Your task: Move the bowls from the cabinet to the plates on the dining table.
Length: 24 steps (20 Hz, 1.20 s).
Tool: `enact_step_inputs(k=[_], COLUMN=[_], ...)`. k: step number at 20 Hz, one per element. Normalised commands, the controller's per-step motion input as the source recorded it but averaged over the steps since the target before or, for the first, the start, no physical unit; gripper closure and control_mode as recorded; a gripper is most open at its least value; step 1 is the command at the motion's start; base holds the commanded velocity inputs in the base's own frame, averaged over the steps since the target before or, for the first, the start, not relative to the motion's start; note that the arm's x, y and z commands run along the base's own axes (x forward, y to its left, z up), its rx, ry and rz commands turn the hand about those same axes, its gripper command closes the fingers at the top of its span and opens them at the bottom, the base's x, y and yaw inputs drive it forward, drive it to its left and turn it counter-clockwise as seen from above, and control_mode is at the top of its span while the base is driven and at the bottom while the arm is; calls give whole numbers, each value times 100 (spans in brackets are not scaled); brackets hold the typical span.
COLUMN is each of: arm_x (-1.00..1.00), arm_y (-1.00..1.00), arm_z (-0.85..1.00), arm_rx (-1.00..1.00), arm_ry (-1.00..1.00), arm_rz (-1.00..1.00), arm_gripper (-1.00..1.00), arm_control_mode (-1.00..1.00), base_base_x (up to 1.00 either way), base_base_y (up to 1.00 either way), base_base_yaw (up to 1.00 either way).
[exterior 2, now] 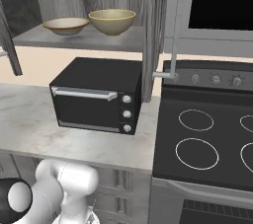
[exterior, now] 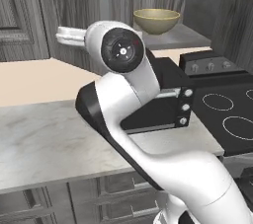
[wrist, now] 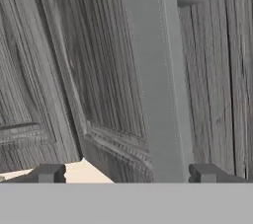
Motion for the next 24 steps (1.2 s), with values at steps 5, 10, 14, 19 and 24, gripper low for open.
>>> enact_step_inputs(k=[5,10,14,19,24], arm_x=[-69,-69,-53,-47,-17], arm_y=[12,-11,-49,-69,-82], arm_z=[52,36,8,-5,-30], arm_rx=[5,1,2,0,0], arm_ry=[-3,-1,0,0,0], arm_rz=[8,10,16,21,25], arm_gripper=[-100,-100,-100,-100,-100], arm_control_mode=[-100,-100,-100,-100,-100], base_base_x=[0,0,0,0,0], base_base_y=[0,0,0,0,0], base_base_yaw=[0,0,0,0,0])
